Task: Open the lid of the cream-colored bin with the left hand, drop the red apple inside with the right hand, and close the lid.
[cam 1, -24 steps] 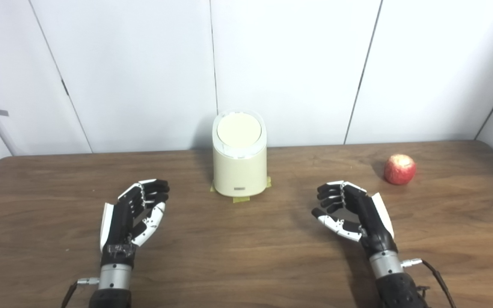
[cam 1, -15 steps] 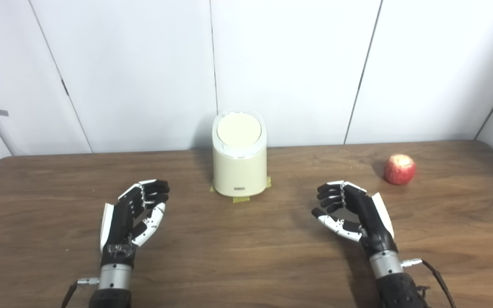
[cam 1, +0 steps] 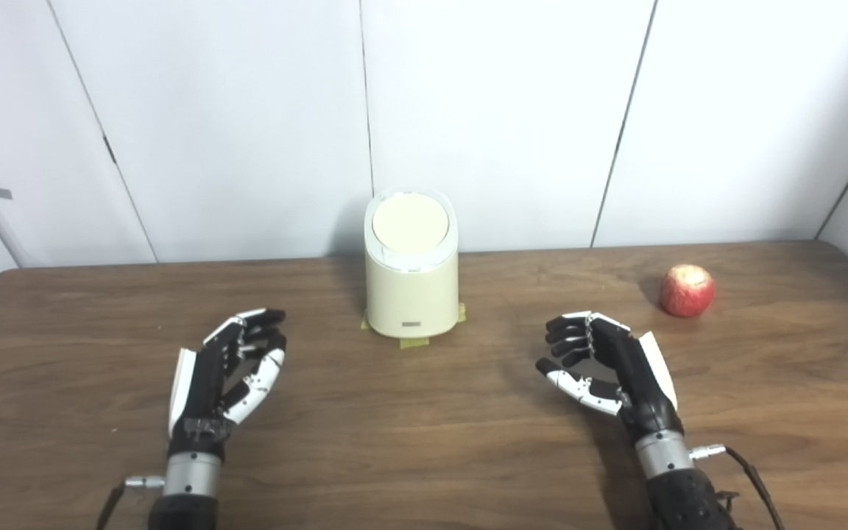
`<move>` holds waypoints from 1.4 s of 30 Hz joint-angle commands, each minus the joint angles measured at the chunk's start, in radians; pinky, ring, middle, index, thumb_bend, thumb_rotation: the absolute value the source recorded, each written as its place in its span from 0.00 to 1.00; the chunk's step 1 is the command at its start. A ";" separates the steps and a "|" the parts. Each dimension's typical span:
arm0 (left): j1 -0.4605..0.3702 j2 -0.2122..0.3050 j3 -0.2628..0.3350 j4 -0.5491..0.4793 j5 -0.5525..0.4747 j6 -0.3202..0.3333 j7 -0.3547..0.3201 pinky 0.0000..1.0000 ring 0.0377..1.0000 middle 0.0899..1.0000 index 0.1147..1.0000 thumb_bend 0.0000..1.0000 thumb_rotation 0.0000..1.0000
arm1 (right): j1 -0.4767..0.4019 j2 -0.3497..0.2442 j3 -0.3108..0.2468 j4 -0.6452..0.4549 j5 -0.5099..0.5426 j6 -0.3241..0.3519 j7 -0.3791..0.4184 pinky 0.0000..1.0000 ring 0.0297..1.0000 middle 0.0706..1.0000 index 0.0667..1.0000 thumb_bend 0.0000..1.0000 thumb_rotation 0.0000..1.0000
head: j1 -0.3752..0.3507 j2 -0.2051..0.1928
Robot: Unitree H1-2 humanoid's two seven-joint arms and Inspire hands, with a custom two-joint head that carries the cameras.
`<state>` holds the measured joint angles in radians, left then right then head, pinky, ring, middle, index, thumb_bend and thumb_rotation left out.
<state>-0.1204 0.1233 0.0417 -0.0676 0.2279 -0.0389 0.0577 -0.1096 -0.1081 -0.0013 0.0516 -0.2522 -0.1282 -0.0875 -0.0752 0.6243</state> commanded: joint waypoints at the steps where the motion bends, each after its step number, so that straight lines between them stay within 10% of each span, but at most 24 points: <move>1: -0.101 0.020 -0.004 -0.048 0.027 0.035 -0.006 0.92 0.96 0.96 0.94 0.56 0.62 | -0.035 -0.005 0.002 -0.007 0.007 -0.028 -0.002 0.47 0.53 0.55 0.55 0.30 0.11 | 0.000 0.000; 8: -0.288 0.028 -0.018 -0.071 0.019 0.210 -0.049 1.00 1.00 1.00 1.00 0.77 0.73 | -0.033 -0.004 0.000 -0.008 0.006 -0.026 -0.006 0.47 0.53 0.55 0.55 0.30 0.10 | -0.002 0.000; 15: -0.398 0.033 -0.104 -0.090 0.131 0.248 -0.053 0.97 1.00 1.00 1.00 0.85 0.69 | -0.030 -0.005 0.000 -0.012 0.009 -0.028 -0.004 0.46 0.53 0.55 0.55 0.31 0.11 | -0.001 0.004; 23: -0.515 0.036 -0.261 -0.021 0.371 0.231 -0.039 1.00 1.00 1.00 1.00 0.99 0.42 | -0.024 -0.009 -0.003 -0.020 0.021 -0.022 0.004 0.47 0.53 0.55 0.55 0.31 0.10 | 0.003 0.003; 42: -0.664 -0.031 -0.286 0.245 0.517 0.378 0.001 1.00 1.00 1.00 1.00 0.90 0.43 | -0.017 -0.013 -0.002 -0.023 0.027 -0.013 0.005 0.47 0.53 0.55 0.55 0.31 0.09 | 0.003 0.003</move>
<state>-0.7186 0.0960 -0.2525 0.1839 0.7383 0.3446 0.0278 -0.1110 -0.1141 -0.0021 0.0509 -0.2241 -0.1254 -0.0810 -0.0706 0.6259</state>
